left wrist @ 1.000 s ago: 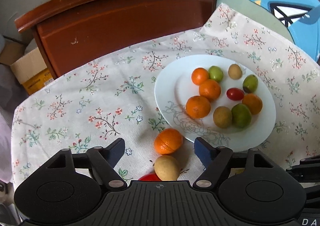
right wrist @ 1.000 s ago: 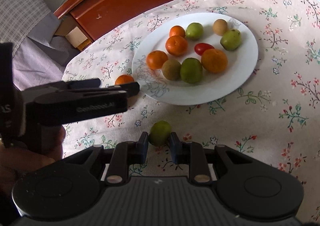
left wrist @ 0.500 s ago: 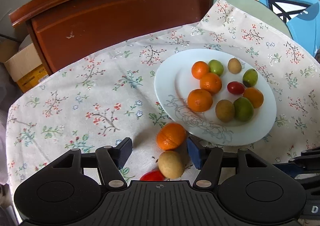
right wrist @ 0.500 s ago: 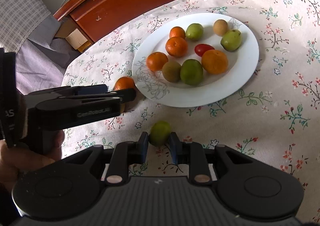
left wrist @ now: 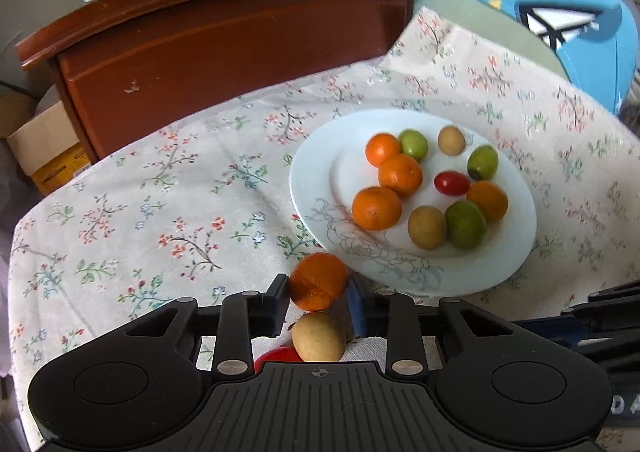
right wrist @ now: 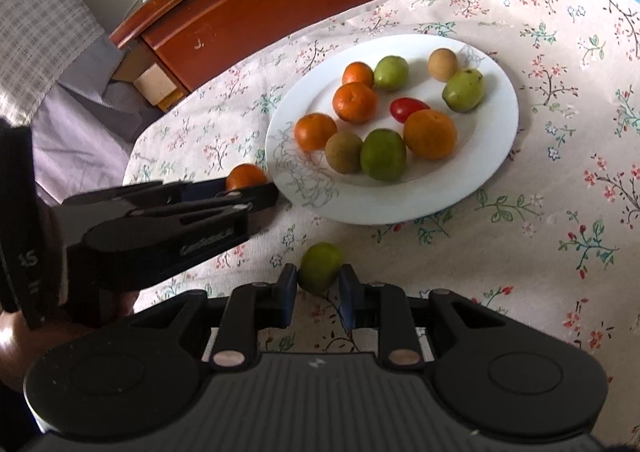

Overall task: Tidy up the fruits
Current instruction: 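Close the left tool on an orange while the right tool grasps a green lime, then carry orange and lime onto the white plate and open both tools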

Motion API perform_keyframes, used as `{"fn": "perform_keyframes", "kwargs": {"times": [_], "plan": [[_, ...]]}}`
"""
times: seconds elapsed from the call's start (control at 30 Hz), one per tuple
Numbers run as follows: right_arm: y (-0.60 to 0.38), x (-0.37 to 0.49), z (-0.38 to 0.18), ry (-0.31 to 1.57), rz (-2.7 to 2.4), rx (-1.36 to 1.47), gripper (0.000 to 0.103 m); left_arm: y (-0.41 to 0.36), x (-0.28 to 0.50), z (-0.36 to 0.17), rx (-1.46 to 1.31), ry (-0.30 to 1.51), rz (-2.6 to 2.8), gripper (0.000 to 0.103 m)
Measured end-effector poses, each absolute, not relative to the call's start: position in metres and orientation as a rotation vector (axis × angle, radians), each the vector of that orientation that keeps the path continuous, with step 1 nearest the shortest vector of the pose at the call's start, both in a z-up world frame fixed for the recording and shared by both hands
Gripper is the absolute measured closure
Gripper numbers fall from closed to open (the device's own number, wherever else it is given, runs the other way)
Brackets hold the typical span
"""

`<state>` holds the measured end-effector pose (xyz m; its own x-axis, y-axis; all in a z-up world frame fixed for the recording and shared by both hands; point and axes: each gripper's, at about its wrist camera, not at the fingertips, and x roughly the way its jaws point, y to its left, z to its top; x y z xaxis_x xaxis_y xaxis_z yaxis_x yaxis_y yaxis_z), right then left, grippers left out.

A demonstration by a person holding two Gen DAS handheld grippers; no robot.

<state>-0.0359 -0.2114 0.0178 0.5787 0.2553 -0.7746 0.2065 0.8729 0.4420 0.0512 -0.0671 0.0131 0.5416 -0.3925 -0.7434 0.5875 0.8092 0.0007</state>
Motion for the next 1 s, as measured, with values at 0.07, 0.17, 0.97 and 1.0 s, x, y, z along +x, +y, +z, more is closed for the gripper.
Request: {"fn": "perform_keyframes", "kwargs": {"times": [0.07, 0.17, 0.97, 1.0], "plan": [[-0.214, -0.035, 0.020, 0.952, 0.033, 0.543, 0.080, -0.062, 0.050, 0.020, 0.233, 0.803, -0.582, 0.074], [-0.218, -0.034, 0.025, 0.928, 0.041, 0.561, 0.080, -0.054, 0.046, 0.032, 0.202, 0.777, -0.575, 0.074], [-0.286, -0.021, 0.113, 0.625, 0.040, 0.594, 0.080, -0.062, 0.049, 0.109, 0.017, 0.633, -0.639, 0.074], [-0.290, -0.019, 0.113, 0.617, 0.035, 0.596, 0.080, -0.062, 0.052, 0.110, 0.011, 0.635, -0.637, 0.074]]}}
